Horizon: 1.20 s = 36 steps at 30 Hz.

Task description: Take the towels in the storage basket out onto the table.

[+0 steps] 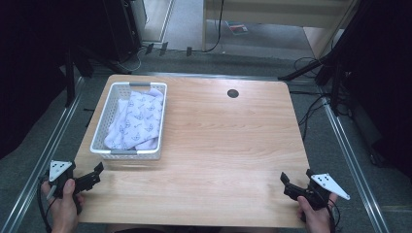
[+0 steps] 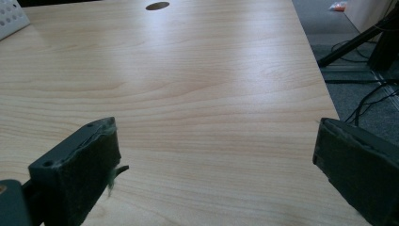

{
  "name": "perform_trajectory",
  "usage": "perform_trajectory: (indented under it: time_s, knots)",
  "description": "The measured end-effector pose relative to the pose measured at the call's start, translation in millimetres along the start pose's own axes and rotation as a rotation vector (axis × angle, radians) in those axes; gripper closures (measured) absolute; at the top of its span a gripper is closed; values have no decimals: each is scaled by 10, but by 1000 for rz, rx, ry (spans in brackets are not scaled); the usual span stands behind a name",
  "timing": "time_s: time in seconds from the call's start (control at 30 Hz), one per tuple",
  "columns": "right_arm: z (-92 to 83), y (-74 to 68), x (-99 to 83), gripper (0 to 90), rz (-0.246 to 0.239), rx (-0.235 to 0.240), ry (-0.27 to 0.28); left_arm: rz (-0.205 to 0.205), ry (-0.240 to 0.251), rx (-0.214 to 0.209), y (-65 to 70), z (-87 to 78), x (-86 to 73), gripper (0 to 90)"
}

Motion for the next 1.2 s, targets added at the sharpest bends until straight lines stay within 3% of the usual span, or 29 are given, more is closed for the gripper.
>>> perform_trajectory:
  time_s: [0.3, 0.47, 0.73, 0.83, 0.93, 1.1, 1.2]
  knots:
    - [-12, 0, -2, 12, 6, -1, 6, -17, -9, -15, -35, -34, 52, 26]
    - [-7, 3, -1, 12, 1, 2, 6, -24, 25, -18, -36, -157, 176, 26]
    - [-7, 5, -1, 12, 1, 7, 5, 16, 33, -62, 178, -275, 399, 32]
    - [-6, 4, -1, 13, 2, 8, 3, 5, 47, -82, 224, -285, 495, 37]
    - [-5, 4, -1, 13, 6, 10, -1, 5, 53, -97, 279, -265, 623, 151]
    - [-7, 5, -1, 12, 7, 12, 0, 51, 34, -94, 433, -195, 859, 138]
    - [-9, 5, -1, 13, 9, 13, 0, 72, 4, -113, 534, -115, 1007, 94]
Point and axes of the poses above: each handheld gripper's, and its own axes: z roughly forward along the jaws, x roughly out of its top, y roughly to its right, the point moved 3 cm from there along z, roughly forward along the jaws, and after that the axes turned 1 degree about x, right-handed, at the moved point
